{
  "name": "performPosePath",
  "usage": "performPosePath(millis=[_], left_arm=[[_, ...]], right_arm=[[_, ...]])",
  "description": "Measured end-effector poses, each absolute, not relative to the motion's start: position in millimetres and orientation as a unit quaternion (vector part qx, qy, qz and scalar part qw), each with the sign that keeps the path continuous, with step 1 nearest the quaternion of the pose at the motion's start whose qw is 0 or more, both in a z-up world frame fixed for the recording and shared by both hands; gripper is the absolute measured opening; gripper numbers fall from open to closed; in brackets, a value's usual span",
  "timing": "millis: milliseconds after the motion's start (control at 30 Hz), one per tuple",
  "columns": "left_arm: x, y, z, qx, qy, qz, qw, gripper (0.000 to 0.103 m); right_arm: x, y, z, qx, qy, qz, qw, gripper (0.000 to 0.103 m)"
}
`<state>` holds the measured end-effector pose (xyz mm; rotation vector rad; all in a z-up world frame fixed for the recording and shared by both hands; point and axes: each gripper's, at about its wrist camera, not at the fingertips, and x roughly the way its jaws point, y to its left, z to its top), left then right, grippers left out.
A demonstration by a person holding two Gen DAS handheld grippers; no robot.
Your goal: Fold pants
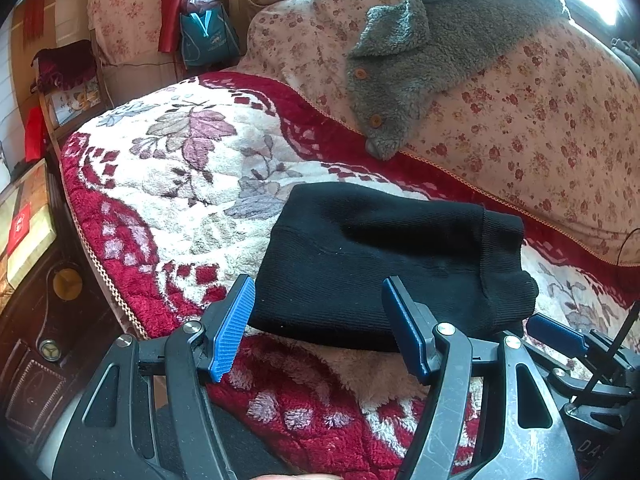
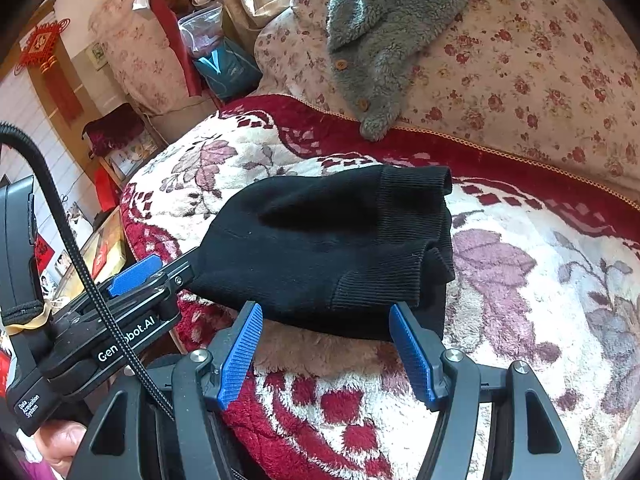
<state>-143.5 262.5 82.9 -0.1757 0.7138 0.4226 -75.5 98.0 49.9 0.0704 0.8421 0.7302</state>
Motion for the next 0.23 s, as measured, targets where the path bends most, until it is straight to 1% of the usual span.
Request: performPosePath(millis=[133, 233], left_arm=[[-147, 249, 92, -0.074, 0.317, 0.203, 0.923, 0.067], [-142, 230, 98, -0.058, 0.315, 0.177, 0.931, 0.067]], right_arm=[[-75, 94, 51, 0.044, 0.399, 0.346, 0.848, 0.064], [-72, 75, 55, 0.058, 0.394, 0.335, 0.854, 0.064]])
